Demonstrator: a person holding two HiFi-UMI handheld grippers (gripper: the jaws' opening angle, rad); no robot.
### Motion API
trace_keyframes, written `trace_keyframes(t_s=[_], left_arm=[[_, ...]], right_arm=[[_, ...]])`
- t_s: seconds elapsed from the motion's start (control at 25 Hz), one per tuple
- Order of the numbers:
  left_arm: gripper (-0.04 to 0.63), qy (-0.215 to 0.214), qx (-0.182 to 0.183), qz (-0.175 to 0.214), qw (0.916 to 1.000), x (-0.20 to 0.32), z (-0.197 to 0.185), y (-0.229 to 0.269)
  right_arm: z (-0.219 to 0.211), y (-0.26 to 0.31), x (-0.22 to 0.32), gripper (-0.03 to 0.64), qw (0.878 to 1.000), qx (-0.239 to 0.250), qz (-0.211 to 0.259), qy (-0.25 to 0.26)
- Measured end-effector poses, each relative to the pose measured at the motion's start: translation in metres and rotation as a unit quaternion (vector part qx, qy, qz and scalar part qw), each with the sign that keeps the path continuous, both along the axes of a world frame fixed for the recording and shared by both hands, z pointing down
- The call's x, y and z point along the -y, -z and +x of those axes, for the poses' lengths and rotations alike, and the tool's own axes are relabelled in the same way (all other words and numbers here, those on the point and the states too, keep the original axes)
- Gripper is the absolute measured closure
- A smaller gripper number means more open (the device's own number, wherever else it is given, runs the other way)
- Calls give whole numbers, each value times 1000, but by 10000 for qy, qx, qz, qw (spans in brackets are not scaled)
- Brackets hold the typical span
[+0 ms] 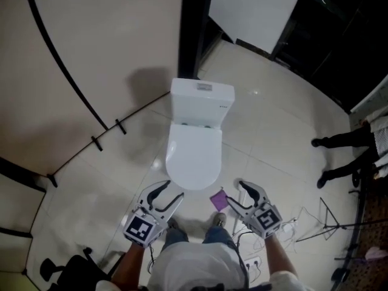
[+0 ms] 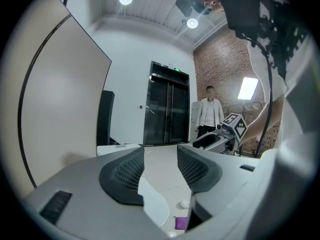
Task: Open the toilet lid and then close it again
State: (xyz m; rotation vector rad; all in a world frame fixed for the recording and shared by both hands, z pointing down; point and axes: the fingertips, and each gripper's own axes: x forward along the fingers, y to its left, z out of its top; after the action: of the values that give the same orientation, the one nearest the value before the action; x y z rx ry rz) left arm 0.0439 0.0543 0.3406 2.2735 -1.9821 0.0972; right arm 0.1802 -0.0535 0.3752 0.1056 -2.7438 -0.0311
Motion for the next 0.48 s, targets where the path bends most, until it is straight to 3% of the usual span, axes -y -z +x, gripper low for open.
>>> trace_keyframes(t_s=[0.2,0.48], left_arm=[[394,458,-115,-33,9989,22,25,-12],[394,1142,-2,-195,9933,89,95,-31]], right_arm=[[27,-18,41,337,9989,-225,88,404],[68,-51,107,337,9870,-375,324,1530]])
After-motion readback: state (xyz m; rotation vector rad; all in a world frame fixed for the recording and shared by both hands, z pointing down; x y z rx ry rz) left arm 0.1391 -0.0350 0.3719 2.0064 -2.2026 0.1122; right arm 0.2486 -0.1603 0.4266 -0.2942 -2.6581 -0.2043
